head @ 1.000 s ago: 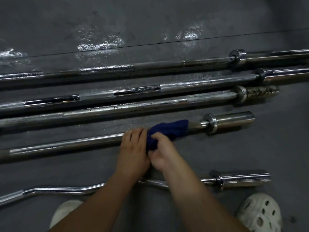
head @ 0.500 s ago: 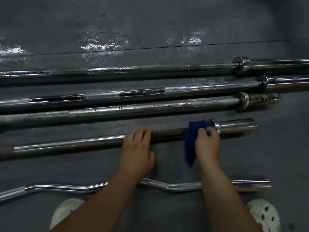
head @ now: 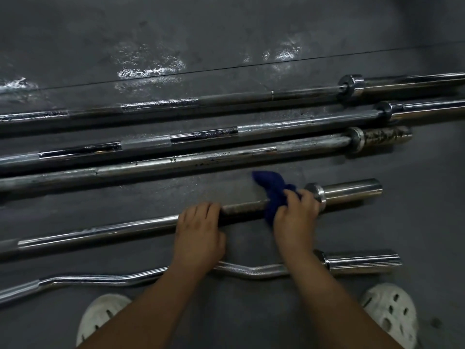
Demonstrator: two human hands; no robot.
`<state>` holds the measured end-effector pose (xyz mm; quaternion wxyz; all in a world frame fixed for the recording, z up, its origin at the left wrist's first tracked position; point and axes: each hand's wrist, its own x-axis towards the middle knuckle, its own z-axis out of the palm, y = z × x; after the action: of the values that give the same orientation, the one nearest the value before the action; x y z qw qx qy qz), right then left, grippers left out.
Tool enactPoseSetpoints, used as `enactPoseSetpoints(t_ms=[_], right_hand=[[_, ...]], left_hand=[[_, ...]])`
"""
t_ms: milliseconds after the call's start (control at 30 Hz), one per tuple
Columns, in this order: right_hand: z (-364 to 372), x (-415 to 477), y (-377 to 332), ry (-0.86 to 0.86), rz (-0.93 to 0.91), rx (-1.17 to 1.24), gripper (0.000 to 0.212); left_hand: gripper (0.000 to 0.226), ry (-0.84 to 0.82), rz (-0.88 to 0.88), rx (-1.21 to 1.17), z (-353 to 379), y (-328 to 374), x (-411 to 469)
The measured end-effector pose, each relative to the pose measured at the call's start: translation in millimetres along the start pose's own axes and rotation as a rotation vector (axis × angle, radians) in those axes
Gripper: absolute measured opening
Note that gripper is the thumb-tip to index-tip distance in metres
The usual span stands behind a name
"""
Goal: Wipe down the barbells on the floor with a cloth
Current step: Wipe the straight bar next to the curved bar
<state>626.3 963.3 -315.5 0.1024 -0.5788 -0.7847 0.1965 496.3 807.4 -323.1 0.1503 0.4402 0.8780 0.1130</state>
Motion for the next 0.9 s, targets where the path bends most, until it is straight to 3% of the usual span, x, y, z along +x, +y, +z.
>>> enactPoseSetpoints(t_ms=[167, 200, 300, 333, 500, 567, 700, 800, 900], right_hand=[[7, -24, -18, -0.275, -0.384, -0.039, 0.031], [1, -14, -6, -0.242, -0.349, -0.035, 0.031], [-13, -5, 24, -0.030, 0.058, -0.007, 0.033], [-9, -15, 17, -0.002, 0.070, -0.026, 0.034], [20, -51, -33, -0.322, -0.512, -0.022, 0.032], [10, -25, -12, -0.267, -0.440, -0.022, 0.037], [-12, -13, 30, -0.009, 0.015, 0.004, 0.041], [5, -50, 10, -0.094, -0.122, -0.069, 0.060], [16, -45, 19, -0.173, -0.292, -0.113, 0.059]], left_hand=[[0.044, -0.049, -0.020, 0.043, 0, 7, -5], [0.041, -0.048, -0.015, 0.036, 2, 8, -8], [0.043, -0.037, 0.023, 0.017, 6, 8, -16], [0.045, -0.038, 0.042, 0.019, 8, 8, -18], [0.054, -0.059, 0.100, 0.042, 9, 2, -21], [0.061, -0.045, 0.117, 0.050, 9, 0, -23], [0.077, -0.085, 0.129, 0.085, 13, 4, -34], [0.081, -0.124, 0.130, 0.110, 20, 13, -42], [0.075, -0.116, 0.114, 0.118, 24, 12, -42]])
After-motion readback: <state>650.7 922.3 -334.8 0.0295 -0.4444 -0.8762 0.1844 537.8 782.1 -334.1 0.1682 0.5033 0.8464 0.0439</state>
